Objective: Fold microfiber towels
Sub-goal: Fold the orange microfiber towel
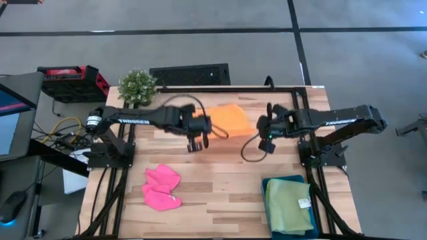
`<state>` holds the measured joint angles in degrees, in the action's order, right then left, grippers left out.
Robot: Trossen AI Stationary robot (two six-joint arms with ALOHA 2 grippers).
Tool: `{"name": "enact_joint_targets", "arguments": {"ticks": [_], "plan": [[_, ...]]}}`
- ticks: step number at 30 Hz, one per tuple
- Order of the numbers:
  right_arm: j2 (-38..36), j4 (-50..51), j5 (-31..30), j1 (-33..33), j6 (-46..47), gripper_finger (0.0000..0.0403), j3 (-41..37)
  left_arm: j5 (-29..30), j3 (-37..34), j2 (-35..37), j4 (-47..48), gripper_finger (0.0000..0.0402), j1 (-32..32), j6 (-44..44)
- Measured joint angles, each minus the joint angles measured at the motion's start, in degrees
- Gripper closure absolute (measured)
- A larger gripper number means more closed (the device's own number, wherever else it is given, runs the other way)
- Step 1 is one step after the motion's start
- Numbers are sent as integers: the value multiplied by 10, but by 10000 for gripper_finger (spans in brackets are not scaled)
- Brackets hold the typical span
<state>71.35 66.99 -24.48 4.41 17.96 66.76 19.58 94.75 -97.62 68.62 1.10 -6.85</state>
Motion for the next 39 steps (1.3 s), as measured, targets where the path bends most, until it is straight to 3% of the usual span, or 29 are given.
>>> {"name": "enact_joint_targets", "arguments": {"ticks": [11, 23, 31, 39], "plan": [[5, -125, 127, 80, 32, 395, -114, -99, -159, 0, -139, 401, -89, -117], [104, -215, 139, 88, 32, 395, -154, -112, -273, 0, -246, 401, -114, -193], [159, -233, 49, 19, 16, 395, -155, -5, -276, 0, -245, 401, -88, -211], [159, -257, -48, -38, 8, 395, -154, 65, -275, 0, -244, 401, -39, -210]]}}
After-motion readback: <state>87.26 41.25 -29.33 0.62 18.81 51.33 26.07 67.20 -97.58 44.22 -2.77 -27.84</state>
